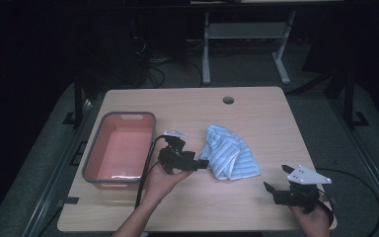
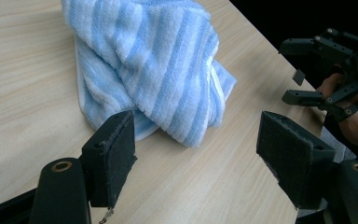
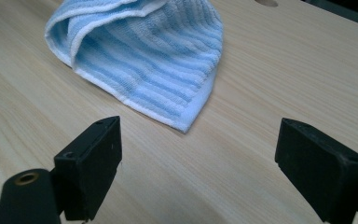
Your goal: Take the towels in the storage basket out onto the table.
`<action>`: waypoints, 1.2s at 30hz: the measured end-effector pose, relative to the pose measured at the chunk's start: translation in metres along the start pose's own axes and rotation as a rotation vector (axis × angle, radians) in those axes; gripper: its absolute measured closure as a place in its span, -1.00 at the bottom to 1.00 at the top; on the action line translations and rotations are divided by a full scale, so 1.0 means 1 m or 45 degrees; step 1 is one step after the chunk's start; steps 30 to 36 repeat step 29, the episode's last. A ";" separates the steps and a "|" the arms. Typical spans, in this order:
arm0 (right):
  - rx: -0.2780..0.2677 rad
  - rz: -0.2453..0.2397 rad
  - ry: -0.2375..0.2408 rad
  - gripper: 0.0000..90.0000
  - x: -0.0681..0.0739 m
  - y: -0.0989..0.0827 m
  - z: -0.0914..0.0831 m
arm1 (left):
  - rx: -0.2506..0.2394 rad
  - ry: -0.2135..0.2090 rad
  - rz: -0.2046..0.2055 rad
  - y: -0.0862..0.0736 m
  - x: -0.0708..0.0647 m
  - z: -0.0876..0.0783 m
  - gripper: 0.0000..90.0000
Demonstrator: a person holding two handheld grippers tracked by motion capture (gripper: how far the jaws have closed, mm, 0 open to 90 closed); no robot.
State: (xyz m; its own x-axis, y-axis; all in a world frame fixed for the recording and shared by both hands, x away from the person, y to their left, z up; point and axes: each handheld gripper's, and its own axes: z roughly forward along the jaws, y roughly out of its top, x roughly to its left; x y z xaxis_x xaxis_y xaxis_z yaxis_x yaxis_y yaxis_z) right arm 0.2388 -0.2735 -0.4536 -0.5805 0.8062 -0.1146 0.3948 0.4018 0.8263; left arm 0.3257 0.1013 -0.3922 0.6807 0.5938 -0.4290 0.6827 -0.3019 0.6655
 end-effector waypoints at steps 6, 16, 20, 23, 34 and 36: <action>-0.002 0.000 -0.003 -0.68 0.000 0.000 0.000 | -0.003 -0.022 0.000 -0.010 -0.003 -0.001 -0.39; -0.006 -0.011 -0.006 -0.68 0.000 -0.001 -0.001 | 0.008 -0.033 0.028 -0.025 -0.010 -0.005 -0.39; -0.005 -0.014 -0.006 -0.68 0.001 -0.001 -0.001 | 0.006 -0.035 0.030 -0.031 -0.012 -0.006 -0.39; -0.001 -0.008 -0.004 -0.68 0.001 -0.001 -0.001 | 0.001 -0.043 0.029 -0.036 -0.013 -0.007 -0.39; -0.007 -0.003 -0.002 -0.68 0.001 -0.003 0.000 | 0.009 -0.039 0.044 -0.048 -0.016 -0.007 -0.39; -0.007 -0.003 -0.002 -0.68 0.001 -0.003 0.000 | 0.009 -0.039 0.044 -0.048 -0.016 -0.007 -0.39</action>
